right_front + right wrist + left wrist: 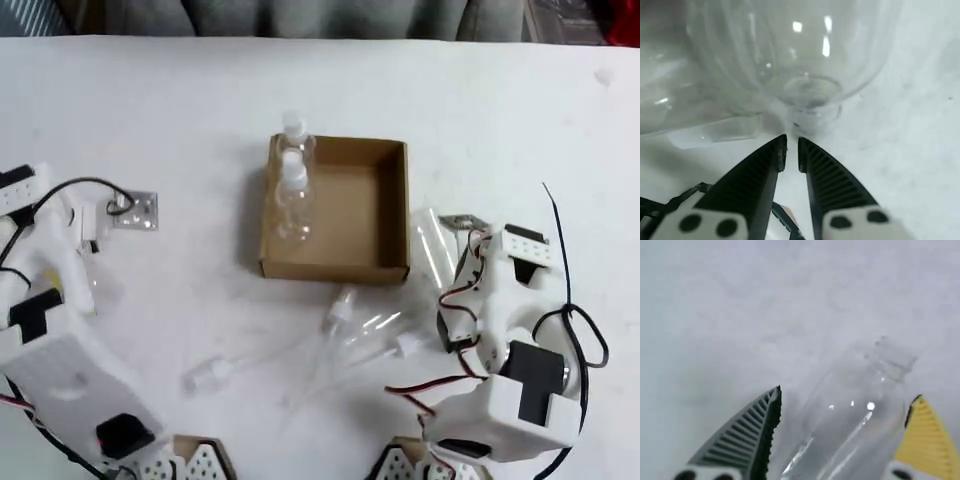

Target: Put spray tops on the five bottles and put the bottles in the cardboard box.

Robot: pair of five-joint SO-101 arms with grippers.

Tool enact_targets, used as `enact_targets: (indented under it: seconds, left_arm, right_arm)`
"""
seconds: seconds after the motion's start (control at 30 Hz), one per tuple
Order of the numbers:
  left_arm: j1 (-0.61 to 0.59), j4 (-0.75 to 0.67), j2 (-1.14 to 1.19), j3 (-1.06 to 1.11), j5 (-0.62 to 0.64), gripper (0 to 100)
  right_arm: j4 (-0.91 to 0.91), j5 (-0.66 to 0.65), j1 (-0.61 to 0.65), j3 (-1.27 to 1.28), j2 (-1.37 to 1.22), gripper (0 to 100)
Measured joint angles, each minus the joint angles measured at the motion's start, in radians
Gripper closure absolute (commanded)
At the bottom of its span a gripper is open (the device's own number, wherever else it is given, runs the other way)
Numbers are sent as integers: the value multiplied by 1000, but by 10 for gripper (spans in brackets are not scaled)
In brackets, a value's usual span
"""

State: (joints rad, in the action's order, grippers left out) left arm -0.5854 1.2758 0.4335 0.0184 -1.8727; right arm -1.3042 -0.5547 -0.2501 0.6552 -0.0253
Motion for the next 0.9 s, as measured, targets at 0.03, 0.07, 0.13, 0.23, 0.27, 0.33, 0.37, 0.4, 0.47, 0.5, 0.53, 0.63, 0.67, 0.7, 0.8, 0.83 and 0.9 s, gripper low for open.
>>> enact_targets:
  seconds: [0.03,0.07,0.13,0.23,0.27,0.33,0.37,0.4,0.47,0.5,0.53,0.63,0.67,0.7,0.8,0.83,0.9]
  left_arm:
    - [-3,0,8,0,5,695]
    - [-5,0,11,0,8,738]
    - [-5,0,14,0,21,854]
    - [-9,2,18,0,63,980]
    - [-14,2,18,0,84,945]
    - [-15,8,18,0,138,916]
    - [-15,14,18,0,176,923]
    - [-15,34,18,-3,224,933]
    - [-12,94,18,-26,334,954]
    - [-8,133,18,-46,393,962]
    - [0,178,18,-66,451,969]
    - [41,322,18,-118,612,980]
    - [57,361,18,-132,672,980]
    - [69,390,18,-143,735,980]
    - [103,410,18,-152,948,980]
    - [114,404,18,-152,1013,980]
    - [130,377,18,-152,1123,980]
  right_arm:
    - [0,0,0,0,0,983]
    - [0,0,0,0,0,983]
    - [0,0,0,0,0,983]
    - [0,0,0,0,0,983]
    - [0,0,0,0,0,983]
    - [0,0,0,0,0,983]
    - [0,0,0,0,0,983]
    - [0,0,0,0,0,983]
    - [0,0,0,0,0,983]
    - [0,0,0,0,0,983]
    - [0,0,0,0,0,983]
    - [0,0,0,0,0,983]
    - [0,0,0,0,0,983]
    - [0,0,0,0,0,983]
    - [0,0,0,0,0,983]
    - [0,0,0,0,0,983]
    - [0,0,0,0,0,983]
